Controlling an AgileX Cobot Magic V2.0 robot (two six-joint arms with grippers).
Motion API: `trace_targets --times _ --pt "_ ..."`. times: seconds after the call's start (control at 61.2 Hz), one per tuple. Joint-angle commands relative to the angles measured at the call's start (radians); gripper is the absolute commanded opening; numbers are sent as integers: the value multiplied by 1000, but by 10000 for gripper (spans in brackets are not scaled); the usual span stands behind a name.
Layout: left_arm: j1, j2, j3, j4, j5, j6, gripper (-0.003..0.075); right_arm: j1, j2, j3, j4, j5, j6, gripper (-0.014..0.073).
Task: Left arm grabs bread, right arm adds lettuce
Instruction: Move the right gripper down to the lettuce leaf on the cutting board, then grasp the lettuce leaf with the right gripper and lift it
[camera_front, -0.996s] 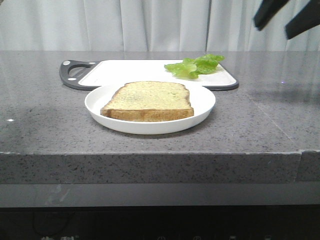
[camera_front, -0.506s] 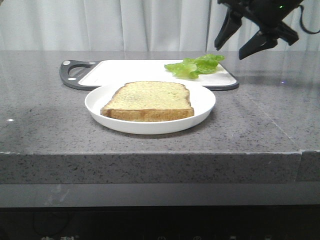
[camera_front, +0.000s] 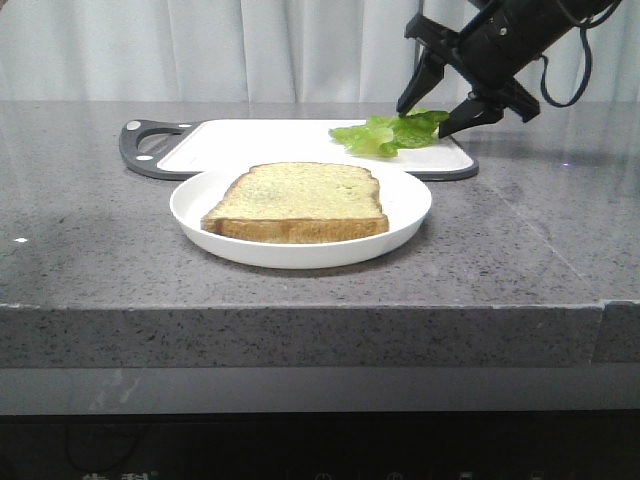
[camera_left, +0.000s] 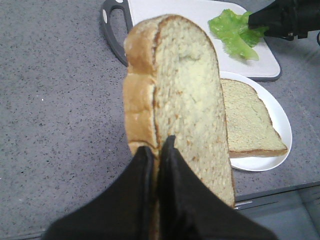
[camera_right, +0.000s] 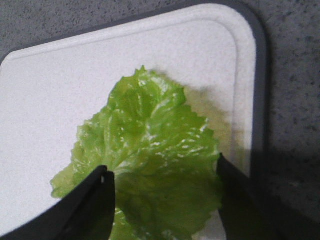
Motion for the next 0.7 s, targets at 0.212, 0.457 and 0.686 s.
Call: trace_targets --times 0.212,0.457,0.686 --pt "2 -2 -24 -30 -65 1 -20 12 -39 -49 57 20 -44 285" --pt "2 -2 -24 -30 -65 1 -20 12 -40 -49 66 1 -44 -55" --pt "2 -2 -24 -30 -65 1 -20 10 -103 -48 87 80 -44 -118"
